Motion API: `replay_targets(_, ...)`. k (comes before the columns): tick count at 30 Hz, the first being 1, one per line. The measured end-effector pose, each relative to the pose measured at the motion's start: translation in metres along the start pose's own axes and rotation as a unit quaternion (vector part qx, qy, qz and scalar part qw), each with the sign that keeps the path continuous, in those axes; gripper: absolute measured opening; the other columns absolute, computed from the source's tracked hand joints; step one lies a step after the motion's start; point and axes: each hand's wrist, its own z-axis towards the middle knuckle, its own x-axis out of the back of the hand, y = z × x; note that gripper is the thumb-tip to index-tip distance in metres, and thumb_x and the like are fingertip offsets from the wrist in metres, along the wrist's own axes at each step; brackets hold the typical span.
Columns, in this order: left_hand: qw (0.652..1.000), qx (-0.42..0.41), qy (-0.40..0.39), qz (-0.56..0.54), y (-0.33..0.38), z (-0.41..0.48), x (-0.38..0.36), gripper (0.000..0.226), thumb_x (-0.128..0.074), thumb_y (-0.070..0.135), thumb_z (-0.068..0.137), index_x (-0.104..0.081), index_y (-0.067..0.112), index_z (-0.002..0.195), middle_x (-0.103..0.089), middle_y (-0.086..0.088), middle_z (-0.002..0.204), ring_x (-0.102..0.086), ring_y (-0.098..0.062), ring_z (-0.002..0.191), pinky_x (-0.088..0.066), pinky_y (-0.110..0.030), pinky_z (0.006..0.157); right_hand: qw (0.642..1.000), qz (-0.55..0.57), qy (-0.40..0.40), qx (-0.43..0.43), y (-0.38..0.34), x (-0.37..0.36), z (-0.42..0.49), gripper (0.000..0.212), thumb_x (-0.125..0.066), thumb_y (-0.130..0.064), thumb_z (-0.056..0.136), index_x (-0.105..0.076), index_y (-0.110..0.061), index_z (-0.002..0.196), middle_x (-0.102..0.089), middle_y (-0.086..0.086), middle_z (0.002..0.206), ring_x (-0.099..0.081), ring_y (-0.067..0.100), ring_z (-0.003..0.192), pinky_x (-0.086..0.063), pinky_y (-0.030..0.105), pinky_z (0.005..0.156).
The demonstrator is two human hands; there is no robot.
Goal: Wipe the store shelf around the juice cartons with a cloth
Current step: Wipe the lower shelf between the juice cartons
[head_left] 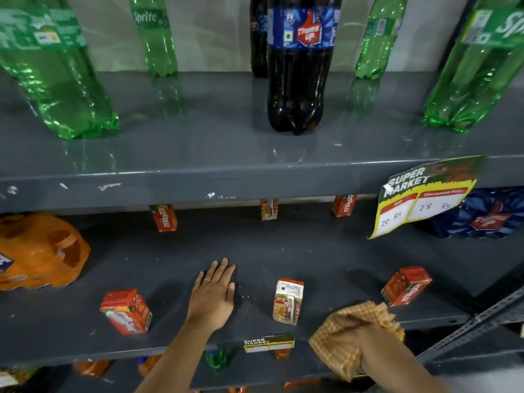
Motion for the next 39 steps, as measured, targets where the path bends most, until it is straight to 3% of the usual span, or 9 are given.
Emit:
replay_targets(4,1.000,0.003,-0.008,-0.005,0.001,-0.001,0.003,0.056,-0.011,0.041,0.097,-0.013,0.027,0.151,-0.005,0.009,0.161,0.001,-0.012,0.148,0.001,-0.035,0.119,0.997,0.049,0.017,-0.064,-0.013,0.059,0.008,0.039,-0.053,-0.030,0.087,-0.057,-0.068,0.095,-0.060,-0.023,0.126,-0.060,0.003,0.115,-0.045,0.021,0.102)
replay_targets(6,1.000,0.001,-0.006,-0.011,0.001,-0.002,0.004,0.051,-0.022,0.034,0.101,-0.014,0.027,0.151,-0.005,0.009,0.161,0.001,-0.012,0.148,0.001,-0.035,0.119,0.993,0.037,0.042,-0.101,-0.009,0.084,0.040,0.042,-0.049,-0.019,0.089,-0.062,-0.045,0.120,-0.055,-0.018,0.132,-0.057,0.012,0.122,-0.043,0.029,0.106)
replay_targets(9,1.000,0.002,-0.003,-0.012,0.002,-0.003,0.006,0.051,-0.023,0.033,0.101,-0.015,0.026,0.151,-0.006,0.008,0.161,0.000,-0.012,0.148,0.000,-0.035,0.120,0.985,0.048,0.094,-0.137,-0.012,0.104,0.091,0.054,-0.045,-0.014,0.079,-0.057,-0.039,0.126,-0.061,-0.002,0.132,-0.058,0.027,0.121,-0.047,0.042,0.101)
replay_targets(13,1.000,0.004,-0.006,-0.009,0.004,-0.003,0.006,0.051,-0.021,0.033,0.101,-0.013,0.027,0.151,-0.004,0.008,0.161,0.002,-0.011,0.148,0.001,-0.034,0.120,0.977,0.018,0.046,-0.208,-0.013,0.083,0.109,0.048,-0.043,-0.007,0.088,-0.052,-0.018,0.135,-0.059,0.013,0.132,-0.057,0.033,0.119,-0.046,0.041,0.101)
replay_targets(18,1.000,0.004,-0.002,-0.006,0.003,-0.002,0.003,0.051,-0.018,0.034,0.101,-0.013,0.027,0.151,-0.005,0.008,0.161,0.002,-0.011,0.148,0.000,-0.034,0.120,0.978,0.022,0.030,-0.207,-0.032,0.047,0.044,0.044,-0.043,0.001,0.086,-0.063,-0.015,0.122,-0.068,0.007,0.121,-0.064,0.025,0.109,-0.050,0.032,0.091)
replay_targets(23,1.000,0.008,-0.003,-0.006,0.004,-0.002,0.002,0.053,-0.014,0.035,0.099,-0.012,0.026,0.152,-0.003,0.008,0.161,0.002,-0.011,0.148,0.000,-0.035,0.120,0.985,0.059,0.006,-0.163,-0.064,0.044,-0.033,0.039,-0.040,-0.008,0.096,-0.059,-0.019,0.128,-0.053,-0.001,0.140,-0.046,0.017,0.132,-0.034,0.025,0.105)
replay_targets(28,1.000,0.009,-0.007,-0.009,0.005,-0.003,0.004,0.051,-0.020,0.033,0.101,-0.012,0.026,0.152,-0.003,0.008,0.161,0.002,-0.011,0.148,0.000,-0.035,0.121,0.984,0.130,-0.002,-0.120,-0.044,0.048,-0.036,0.055,-0.057,-0.014,0.088,-0.061,-0.069,0.081,-0.049,-0.051,0.109,-0.052,0.001,0.125,-0.034,0.021,0.109)
replay_targets(33,1.000,-0.003,-0.022,-0.020,0.001,-0.002,0.012,0.050,-0.022,0.033,0.102,-0.016,0.027,0.151,-0.006,0.010,0.161,-0.001,-0.010,0.148,-0.002,-0.034,0.120,0.971,0.127,0.162,-0.120,-0.038,0.069,0.020,0.053,-0.051,0.002,0.084,-0.068,-0.036,0.117,-0.053,-0.020,0.136,-0.055,0.007,0.122,-0.044,0.026,0.104)
replay_targets(39,0.999,-0.022,-0.045,-0.020,-0.005,-0.009,0.019,0.051,-0.020,0.034,0.102,-0.013,0.024,0.151,-0.005,0.009,0.161,0.000,-0.008,0.147,-0.002,-0.030,0.120,0.979,0.028,0.074,-0.185,-0.052,0.037,0.041,0.046,-0.042,-0.004,0.086,-0.060,-0.022,0.124,-0.067,0.003,0.122,-0.063,0.025,0.109,-0.051,0.032,0.087)
